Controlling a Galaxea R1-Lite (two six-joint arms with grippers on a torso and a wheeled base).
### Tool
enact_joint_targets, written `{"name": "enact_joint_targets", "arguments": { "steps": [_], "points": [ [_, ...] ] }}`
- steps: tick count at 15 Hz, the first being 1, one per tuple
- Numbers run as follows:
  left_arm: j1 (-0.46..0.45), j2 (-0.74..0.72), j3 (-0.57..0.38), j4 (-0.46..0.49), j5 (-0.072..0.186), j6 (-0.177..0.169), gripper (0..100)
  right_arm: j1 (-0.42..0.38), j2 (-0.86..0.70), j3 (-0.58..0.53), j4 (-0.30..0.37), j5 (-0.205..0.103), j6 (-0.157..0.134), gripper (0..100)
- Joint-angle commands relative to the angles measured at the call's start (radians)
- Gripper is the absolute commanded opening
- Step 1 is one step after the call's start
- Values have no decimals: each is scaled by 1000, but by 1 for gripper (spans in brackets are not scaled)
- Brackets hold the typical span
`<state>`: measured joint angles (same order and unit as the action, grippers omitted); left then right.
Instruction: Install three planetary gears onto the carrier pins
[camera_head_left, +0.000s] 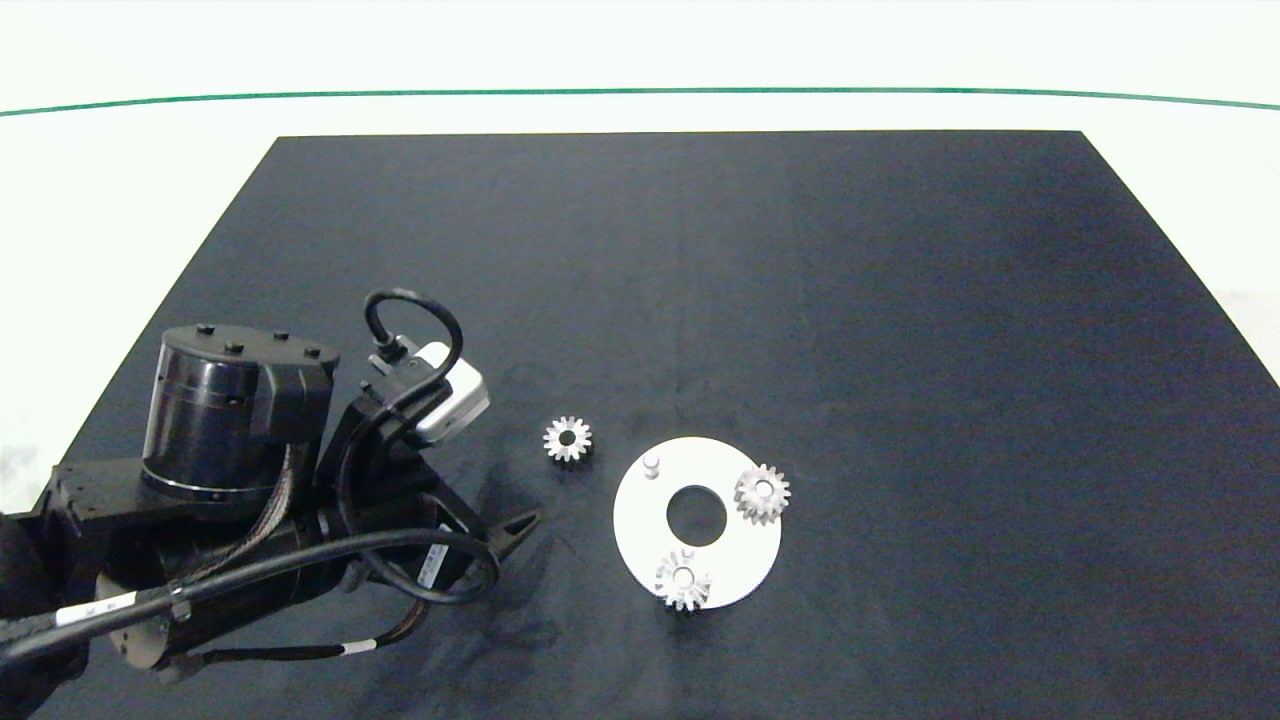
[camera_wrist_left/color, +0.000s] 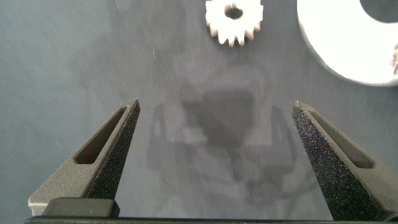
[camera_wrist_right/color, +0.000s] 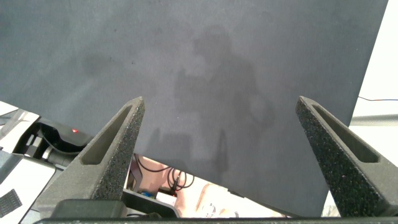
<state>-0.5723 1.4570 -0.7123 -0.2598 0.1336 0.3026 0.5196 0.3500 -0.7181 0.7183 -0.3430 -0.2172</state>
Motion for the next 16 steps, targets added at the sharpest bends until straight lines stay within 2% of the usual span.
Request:
{"name": "enact_joint_targets", "arguments": {
  "steps": [1,7,10,16],
  "points": [
    [-23,49,-62,1,18,1,100,0,1,3,1,2,-2,100],
    [-58,103,-102,5,20,1,100,0,-2,12,0,1,-7,100],
    [-66,146,-136,7,32,7,100,0,-2,14,0,1,-7,100],
    [-66,212,-182,7,32,21,100,2,-11,40,0,1,-7,100]
  ]
}}
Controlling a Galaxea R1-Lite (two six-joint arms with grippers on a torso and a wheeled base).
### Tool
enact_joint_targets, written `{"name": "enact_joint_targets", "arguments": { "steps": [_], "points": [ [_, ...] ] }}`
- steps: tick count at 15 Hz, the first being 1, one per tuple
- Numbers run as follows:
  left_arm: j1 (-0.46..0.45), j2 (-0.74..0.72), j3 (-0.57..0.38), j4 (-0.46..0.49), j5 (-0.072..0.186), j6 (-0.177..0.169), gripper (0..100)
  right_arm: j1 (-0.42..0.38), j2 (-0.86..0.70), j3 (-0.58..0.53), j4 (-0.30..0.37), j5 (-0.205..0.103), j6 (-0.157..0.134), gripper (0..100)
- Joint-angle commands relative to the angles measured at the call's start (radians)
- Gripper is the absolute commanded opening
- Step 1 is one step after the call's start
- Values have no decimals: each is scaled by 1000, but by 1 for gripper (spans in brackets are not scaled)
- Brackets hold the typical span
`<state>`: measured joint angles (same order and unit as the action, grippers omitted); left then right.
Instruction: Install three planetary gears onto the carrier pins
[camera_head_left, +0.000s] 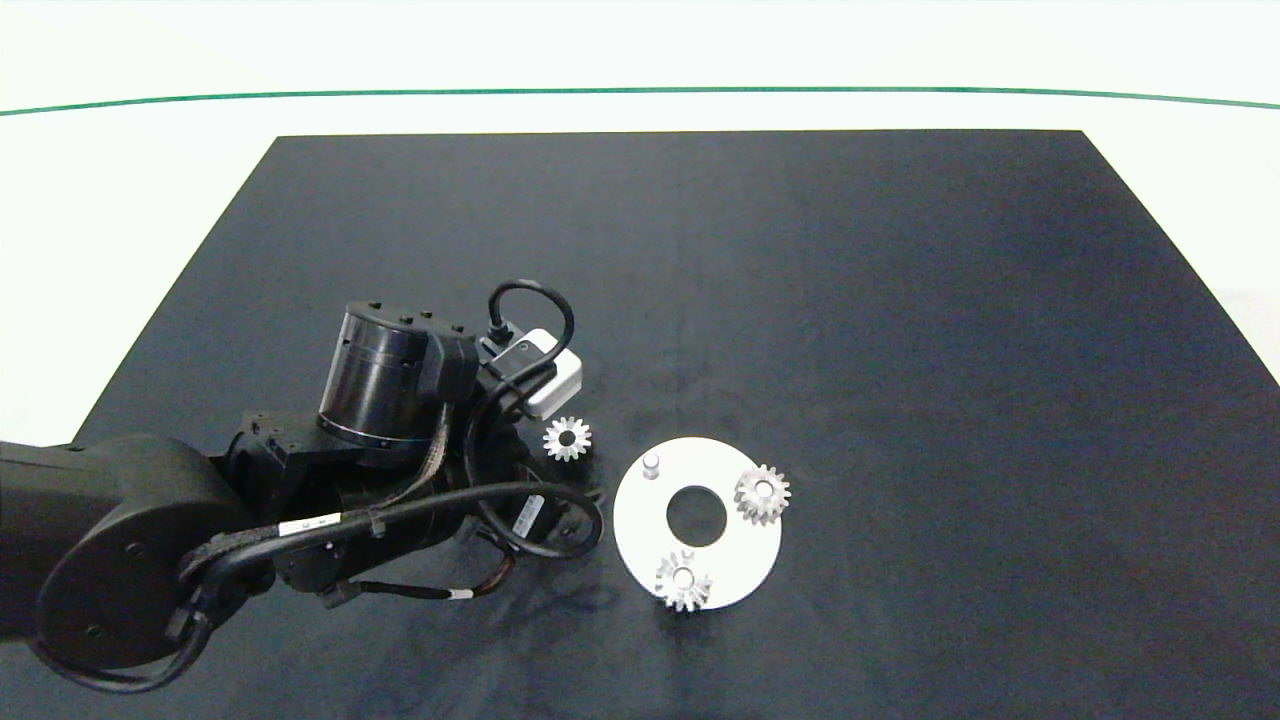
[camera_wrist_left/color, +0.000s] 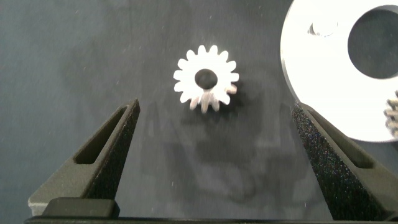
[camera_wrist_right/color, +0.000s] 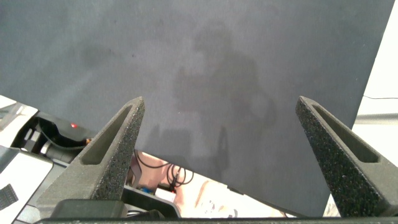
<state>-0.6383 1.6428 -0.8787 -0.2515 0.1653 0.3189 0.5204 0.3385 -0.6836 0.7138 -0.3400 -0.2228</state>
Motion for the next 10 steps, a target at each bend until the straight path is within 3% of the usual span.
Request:
{"name": "enact_joint_targets", "arguments": {
  "steps": [1,10],
  "points": [
    [2,26,-20,-2,0,11,100,1,0,6,4,-2,-1,100],
    [0,74,-98,38,0,19,100,0,-15,15,6,-4,-1,100]
  ]
}}
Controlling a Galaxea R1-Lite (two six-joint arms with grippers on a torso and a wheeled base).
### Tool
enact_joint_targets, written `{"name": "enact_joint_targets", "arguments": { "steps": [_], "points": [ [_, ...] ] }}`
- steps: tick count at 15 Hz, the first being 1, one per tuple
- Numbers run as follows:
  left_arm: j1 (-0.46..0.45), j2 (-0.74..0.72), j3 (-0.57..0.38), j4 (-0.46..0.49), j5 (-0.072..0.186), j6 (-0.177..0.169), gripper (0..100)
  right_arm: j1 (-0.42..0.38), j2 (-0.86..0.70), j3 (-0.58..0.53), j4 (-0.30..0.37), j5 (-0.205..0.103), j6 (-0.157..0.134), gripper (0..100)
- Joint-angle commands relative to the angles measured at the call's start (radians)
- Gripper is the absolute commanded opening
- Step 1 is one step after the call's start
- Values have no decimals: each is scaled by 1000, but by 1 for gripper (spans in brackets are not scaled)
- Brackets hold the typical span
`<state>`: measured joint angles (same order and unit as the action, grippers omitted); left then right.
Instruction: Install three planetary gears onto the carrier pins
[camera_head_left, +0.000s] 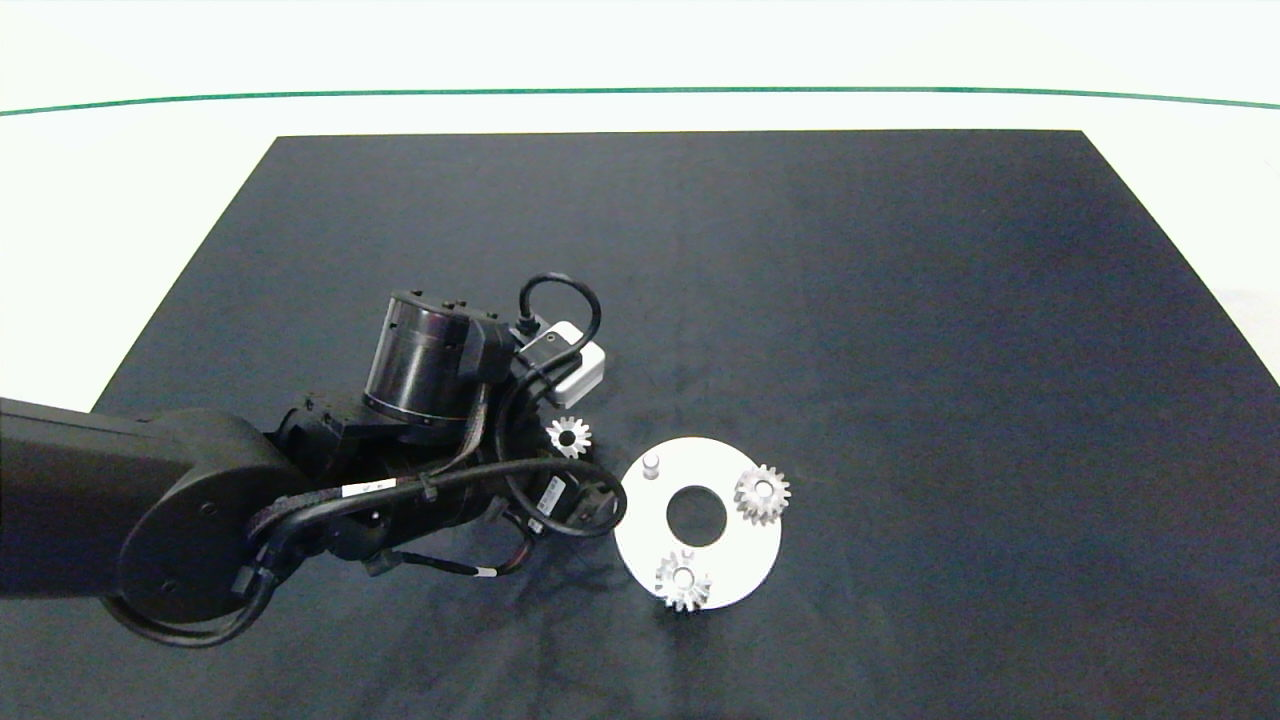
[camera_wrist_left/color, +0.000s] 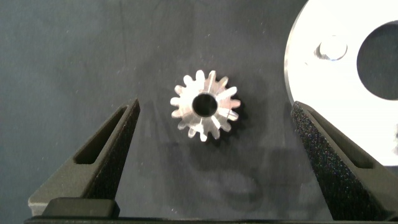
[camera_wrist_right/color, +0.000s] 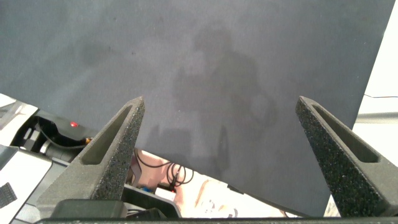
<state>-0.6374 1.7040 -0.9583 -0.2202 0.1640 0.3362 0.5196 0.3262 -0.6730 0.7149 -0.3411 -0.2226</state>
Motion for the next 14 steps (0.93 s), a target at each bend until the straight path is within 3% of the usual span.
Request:
{"name": "enact_joint_targets", "arguments": {
  "steps": [1,14],
  "points": [
    [-1,12,-20,10,2,1,100,0,-6,4,5,-3,-1,100],
    [4,29,-33,13,2,3,77,0,-13,3,5,-4,-3,100]
  ]
}}
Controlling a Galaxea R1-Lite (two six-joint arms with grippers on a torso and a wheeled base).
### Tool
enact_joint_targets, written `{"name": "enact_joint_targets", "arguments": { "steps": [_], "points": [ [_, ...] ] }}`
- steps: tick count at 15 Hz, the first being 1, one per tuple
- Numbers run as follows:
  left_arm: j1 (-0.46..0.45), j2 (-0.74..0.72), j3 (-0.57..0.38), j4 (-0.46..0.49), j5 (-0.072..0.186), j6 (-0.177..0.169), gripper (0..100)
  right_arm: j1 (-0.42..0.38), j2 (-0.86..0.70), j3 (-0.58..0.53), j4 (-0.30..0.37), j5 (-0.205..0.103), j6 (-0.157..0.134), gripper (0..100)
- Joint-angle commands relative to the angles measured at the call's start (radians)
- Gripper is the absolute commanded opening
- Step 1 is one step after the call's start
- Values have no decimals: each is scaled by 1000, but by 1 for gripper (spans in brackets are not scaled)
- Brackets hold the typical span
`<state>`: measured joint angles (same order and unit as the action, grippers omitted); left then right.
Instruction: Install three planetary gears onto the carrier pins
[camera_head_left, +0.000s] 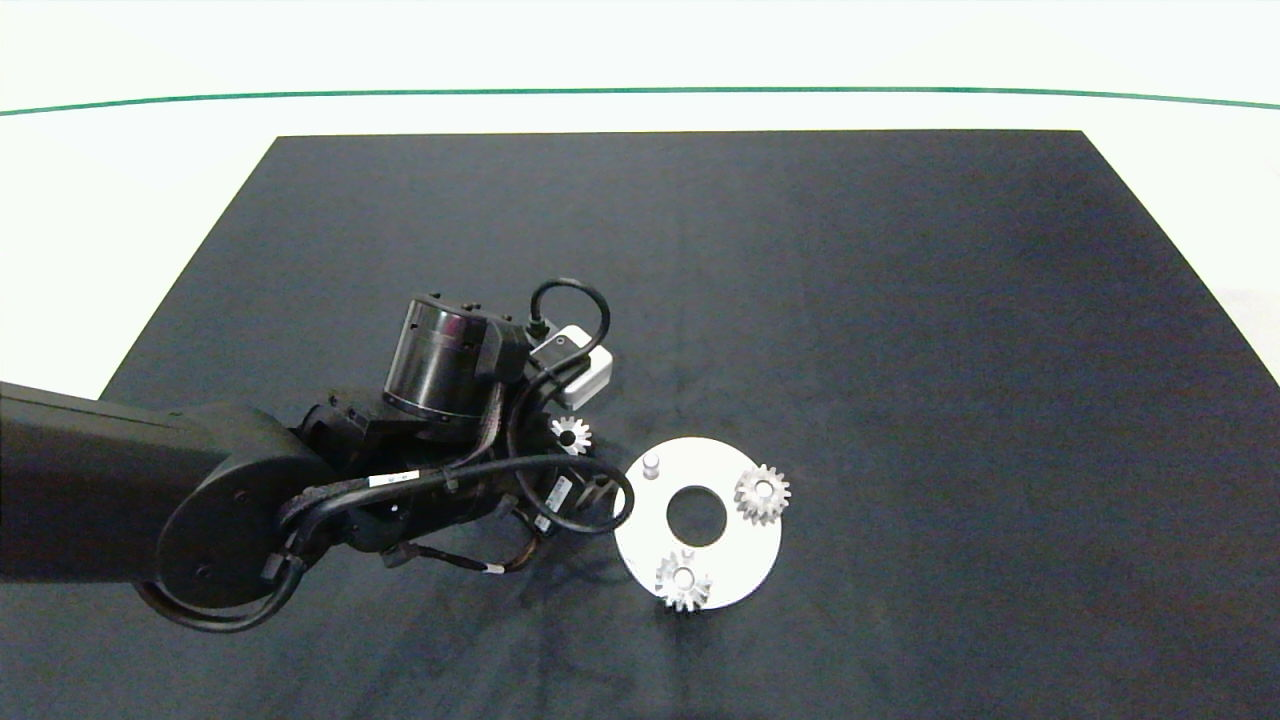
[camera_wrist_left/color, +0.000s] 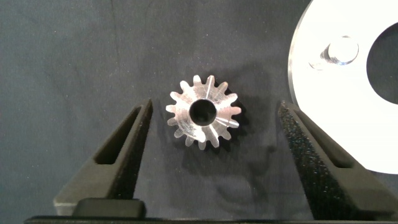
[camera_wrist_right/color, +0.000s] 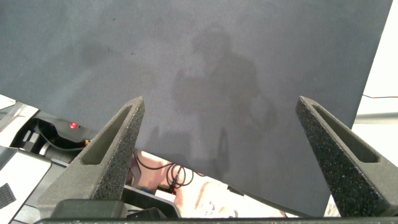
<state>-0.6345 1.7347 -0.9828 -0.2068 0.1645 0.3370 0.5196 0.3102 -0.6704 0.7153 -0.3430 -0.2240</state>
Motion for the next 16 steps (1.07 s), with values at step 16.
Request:
{"name": "enact_joint_targets", "arguments": {
  "steps": [16],
  "points": [
    [2,9,-13,-2,0,10,45,2,1,2,4,-2,-1,100]
  ]
}}
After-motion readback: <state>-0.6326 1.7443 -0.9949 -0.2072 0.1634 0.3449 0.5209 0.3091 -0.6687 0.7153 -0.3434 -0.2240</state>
